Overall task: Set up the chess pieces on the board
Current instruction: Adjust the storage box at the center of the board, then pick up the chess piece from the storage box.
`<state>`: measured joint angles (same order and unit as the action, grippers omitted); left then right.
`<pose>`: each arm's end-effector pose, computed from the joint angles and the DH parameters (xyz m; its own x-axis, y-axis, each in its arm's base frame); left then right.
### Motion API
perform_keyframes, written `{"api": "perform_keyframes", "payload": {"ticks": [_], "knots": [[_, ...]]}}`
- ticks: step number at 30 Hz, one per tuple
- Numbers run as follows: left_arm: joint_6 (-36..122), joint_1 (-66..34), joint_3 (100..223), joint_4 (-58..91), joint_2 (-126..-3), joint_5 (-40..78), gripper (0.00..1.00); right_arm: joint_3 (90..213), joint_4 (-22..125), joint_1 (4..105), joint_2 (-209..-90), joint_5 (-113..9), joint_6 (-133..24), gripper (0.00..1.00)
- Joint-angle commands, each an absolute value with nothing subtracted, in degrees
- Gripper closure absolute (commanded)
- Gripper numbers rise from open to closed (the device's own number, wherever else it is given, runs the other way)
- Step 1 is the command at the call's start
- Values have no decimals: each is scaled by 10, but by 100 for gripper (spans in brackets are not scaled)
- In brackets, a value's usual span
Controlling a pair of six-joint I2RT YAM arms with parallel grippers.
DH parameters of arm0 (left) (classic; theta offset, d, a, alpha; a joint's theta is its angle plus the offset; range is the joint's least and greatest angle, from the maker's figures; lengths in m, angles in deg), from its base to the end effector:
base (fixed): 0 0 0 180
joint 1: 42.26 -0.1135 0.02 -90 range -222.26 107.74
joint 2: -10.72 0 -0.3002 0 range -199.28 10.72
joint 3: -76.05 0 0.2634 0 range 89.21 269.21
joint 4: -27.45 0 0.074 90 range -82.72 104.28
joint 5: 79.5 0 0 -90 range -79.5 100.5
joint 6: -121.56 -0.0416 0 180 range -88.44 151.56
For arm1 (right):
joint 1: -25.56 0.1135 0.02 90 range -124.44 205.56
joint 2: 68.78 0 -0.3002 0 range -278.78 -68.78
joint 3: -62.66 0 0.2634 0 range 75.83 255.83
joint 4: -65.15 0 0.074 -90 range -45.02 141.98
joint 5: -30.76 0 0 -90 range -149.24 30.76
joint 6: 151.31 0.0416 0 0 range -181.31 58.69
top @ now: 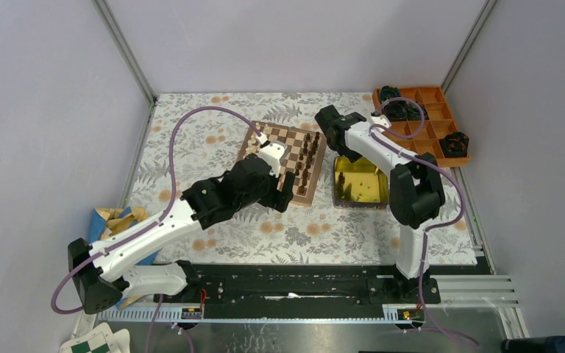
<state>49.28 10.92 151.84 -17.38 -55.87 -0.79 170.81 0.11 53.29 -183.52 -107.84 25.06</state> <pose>0.1588 -0.1985 0.3642 -0.5425 0.2266 -0.8089 0.5507 0.8231 -0.1387 0.4034 0.1768 0.2596 -0.1515 0.6660 -0.7304 0.8321 0.4847 0.2694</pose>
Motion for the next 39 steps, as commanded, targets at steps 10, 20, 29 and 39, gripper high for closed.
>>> {"api": "perform_keyframes", "payload": {"ticks": [10, 20, 29, 39], "knots": [[501, 106, 1507, -134, -542, -7, 14, 1446, 331, 547, -1567, -822, -307, 50], [504, 106, 1501, -129, -534, -10, 14, 1430, 294, 547, -1555, -743, -417, 52], [503, 106, 1497, -130, -528, -15, 14, 1387, 307, 547, -1545, -751, -428, 59], [503, 106, 1497, -129, -535, -17, 14, 1359, 330, 546, -1565, -749, -430, 62]]}}
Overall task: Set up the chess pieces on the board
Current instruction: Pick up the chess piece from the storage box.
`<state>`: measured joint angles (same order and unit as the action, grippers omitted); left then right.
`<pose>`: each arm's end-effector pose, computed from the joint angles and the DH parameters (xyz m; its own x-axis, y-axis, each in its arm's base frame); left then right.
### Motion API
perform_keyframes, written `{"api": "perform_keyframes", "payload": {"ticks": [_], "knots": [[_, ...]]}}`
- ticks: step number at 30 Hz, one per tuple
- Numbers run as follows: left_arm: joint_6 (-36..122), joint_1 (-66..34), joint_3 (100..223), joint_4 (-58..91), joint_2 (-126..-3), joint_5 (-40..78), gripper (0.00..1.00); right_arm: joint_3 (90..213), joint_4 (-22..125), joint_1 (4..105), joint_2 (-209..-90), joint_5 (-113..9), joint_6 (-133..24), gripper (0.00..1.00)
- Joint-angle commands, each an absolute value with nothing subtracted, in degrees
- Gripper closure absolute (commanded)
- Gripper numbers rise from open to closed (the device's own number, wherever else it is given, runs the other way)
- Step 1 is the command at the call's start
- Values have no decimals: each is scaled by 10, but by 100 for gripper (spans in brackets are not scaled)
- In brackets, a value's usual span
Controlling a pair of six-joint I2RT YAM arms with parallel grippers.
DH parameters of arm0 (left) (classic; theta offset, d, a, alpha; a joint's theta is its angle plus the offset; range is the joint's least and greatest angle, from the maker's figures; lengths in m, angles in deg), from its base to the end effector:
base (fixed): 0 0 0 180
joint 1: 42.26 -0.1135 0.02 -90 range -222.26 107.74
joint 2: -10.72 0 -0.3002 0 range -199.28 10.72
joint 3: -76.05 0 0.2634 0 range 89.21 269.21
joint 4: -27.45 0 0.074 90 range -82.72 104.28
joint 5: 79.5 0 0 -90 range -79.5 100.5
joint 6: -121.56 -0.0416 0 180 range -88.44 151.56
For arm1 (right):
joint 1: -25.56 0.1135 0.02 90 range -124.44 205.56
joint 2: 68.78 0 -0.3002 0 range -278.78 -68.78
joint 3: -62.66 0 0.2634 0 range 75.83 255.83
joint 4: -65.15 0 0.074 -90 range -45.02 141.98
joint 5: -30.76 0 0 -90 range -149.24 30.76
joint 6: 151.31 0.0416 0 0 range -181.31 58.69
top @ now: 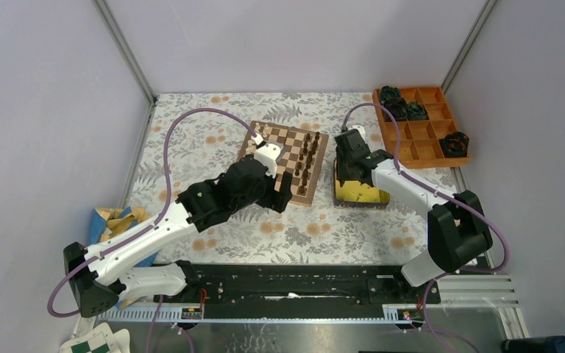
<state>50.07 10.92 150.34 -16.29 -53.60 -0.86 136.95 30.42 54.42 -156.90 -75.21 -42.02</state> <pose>0.1532 -0.1910 0.3658 -0.5339 0.1938 -0.8230 0.5454 0.8227 -0.1601 0.3045 0.1547 0.2651 -0.7203 -0.0343 -0.6928 -0.0706 0.9972 0.0240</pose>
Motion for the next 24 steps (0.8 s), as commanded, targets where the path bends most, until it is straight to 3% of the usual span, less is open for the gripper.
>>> {"api": "perform_keyframes", "payload": {"ticks": [1, 24], "knots": [[502, 106, 1496, -130, -536, -17, 14, 1357, 331, 546, -1568, -749, -430, 62], [494, 106, 1502, -129, -554, -25, 13, 1343, 385, 518, -1631, -719, -436, 64]]}}
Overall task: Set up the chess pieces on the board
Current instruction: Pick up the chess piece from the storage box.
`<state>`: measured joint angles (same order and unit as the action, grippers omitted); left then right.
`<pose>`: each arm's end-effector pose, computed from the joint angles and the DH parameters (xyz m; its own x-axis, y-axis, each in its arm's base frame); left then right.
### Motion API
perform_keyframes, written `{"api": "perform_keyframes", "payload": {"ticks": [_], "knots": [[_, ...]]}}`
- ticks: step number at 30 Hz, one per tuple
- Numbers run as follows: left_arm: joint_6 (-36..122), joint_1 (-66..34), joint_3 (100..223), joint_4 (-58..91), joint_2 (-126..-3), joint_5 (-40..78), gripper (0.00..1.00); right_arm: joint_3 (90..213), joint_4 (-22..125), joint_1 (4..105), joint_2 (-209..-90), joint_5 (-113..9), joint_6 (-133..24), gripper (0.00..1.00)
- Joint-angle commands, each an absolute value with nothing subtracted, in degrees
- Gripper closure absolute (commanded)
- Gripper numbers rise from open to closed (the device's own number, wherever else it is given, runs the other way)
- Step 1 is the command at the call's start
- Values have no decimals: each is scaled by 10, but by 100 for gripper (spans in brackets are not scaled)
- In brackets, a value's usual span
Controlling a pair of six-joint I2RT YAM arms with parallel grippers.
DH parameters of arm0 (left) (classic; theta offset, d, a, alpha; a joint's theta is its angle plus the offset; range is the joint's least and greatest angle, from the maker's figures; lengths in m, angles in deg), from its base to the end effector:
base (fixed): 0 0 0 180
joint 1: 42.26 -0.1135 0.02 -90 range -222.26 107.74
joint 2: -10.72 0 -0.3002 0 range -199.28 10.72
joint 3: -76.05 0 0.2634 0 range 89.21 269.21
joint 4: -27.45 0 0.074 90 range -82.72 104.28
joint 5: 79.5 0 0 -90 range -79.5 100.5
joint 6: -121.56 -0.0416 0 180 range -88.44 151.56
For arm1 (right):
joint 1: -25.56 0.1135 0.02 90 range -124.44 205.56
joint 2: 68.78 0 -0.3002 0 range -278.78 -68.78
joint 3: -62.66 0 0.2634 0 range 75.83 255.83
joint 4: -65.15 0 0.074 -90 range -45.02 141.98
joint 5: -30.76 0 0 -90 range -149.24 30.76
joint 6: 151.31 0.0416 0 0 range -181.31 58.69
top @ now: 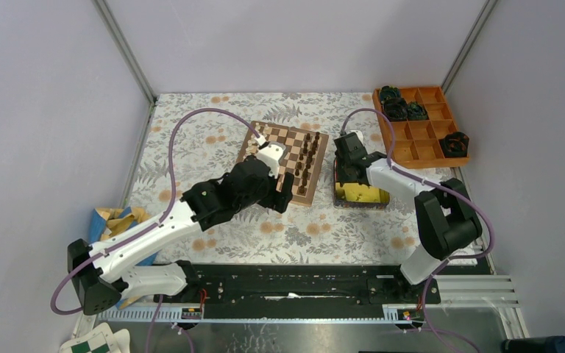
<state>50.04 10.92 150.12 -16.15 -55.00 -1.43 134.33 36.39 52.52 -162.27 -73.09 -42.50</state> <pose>0.1572 -0.1956 0.3592 -0.5442 0.2095 -0.8123 0.5373 0.8307 -0.1457 0.3213 0.1523 0.2269 -0.7500 -0.0303 -0.6607 -0.0664 0.9974 0.0297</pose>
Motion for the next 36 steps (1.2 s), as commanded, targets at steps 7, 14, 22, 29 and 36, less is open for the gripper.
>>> {"api": "perform_keyframes", "payload": {"ticks": [7, 14, 22, 29, 36], "knots": [[491, 104, 1506, -129, -561, -25, 13, 1343, 392, 512, -1643, -712, -437, 64], [490, 102, 1505, -126, -565, -23, 13, 1347, 397, 509, -1656, -708, -439, 64], [489, 99, 1503, -123, -567, -24, 13, 1358, 398, 505, -1674, -706, -443, 67], [488, 96, 1502, -120, -569, -22, 13, 1366, 400, 501, -1685, -704, -447, 73], [487, 94, 1502, -117, -575, -17, 13, 1375, 398, 499, -1688, -702, -452, 75]]}}
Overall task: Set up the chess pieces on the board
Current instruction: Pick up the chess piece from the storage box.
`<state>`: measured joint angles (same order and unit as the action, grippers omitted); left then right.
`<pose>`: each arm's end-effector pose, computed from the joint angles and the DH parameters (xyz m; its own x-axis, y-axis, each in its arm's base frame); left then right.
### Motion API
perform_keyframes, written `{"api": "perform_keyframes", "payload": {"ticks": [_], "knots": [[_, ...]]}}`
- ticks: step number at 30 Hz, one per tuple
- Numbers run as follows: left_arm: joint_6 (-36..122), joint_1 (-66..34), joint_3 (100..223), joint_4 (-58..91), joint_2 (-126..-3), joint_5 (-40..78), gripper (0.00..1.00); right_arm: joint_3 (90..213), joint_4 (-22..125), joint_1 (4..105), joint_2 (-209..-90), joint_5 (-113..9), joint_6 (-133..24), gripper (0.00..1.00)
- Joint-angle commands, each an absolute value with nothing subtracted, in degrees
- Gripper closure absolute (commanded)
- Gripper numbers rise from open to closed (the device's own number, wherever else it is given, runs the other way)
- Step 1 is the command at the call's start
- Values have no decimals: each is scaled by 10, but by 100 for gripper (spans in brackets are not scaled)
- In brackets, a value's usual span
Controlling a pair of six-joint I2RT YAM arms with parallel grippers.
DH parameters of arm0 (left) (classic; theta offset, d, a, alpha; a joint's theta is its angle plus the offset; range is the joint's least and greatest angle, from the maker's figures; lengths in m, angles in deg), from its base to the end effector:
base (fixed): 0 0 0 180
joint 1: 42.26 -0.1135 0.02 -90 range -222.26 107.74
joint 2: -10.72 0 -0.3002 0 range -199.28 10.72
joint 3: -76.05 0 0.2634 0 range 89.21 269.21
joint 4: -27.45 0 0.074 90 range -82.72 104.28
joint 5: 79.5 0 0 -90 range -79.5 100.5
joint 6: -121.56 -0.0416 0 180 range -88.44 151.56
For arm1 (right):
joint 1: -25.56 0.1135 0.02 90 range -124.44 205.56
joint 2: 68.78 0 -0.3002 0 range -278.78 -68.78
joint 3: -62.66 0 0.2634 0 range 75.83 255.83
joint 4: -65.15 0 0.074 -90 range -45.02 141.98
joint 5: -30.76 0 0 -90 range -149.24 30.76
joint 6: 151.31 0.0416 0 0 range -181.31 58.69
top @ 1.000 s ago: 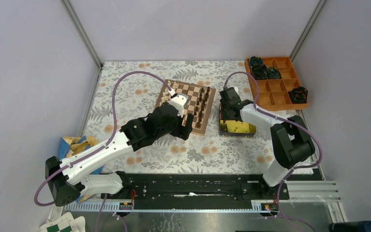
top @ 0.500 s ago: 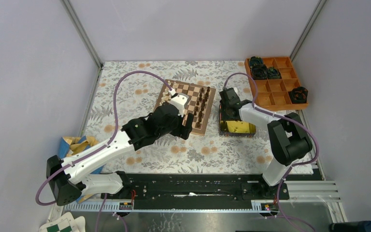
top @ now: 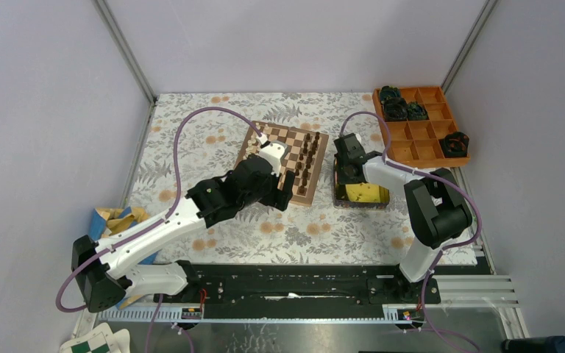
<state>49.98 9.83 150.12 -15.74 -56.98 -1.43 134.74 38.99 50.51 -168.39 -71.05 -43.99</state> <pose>0.1663 -0.1996 0.3517 -0.5611 0.2174 -0.7987 0.5196 0.8436 -0.1354 0.3405 0.1490 0.1953 -0.7877 -0.0451 -0.6144 -0.0718 0.9972 0.0188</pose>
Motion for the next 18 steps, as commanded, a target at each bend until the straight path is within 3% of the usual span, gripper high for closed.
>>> {"api": "perform_keyframes", "payload": {"ticks": [1, 7, 11, 15, 18], "knots": [[486, 94, 1503, -117, -575, -16, 13, 1376, 397, 500, -1689, -703, -453, 74], [484, 92, 1503, -115, -577, -14, 13, 1383, 393, 500, -1691, -707, -456, 65], [484, 91, 1503, -115, -577, -13, 13, 1388, 390, 500, -1693, -707, -457, 64], [484, 90, 1503, -114, -575, -13, 13, 1395, 387, 500, -1697, -703, -458, 69], [484, 88, 1504, -113, -574, -12, 13, 1397, 384, 500, -1697, -705, -459, 81]]}}
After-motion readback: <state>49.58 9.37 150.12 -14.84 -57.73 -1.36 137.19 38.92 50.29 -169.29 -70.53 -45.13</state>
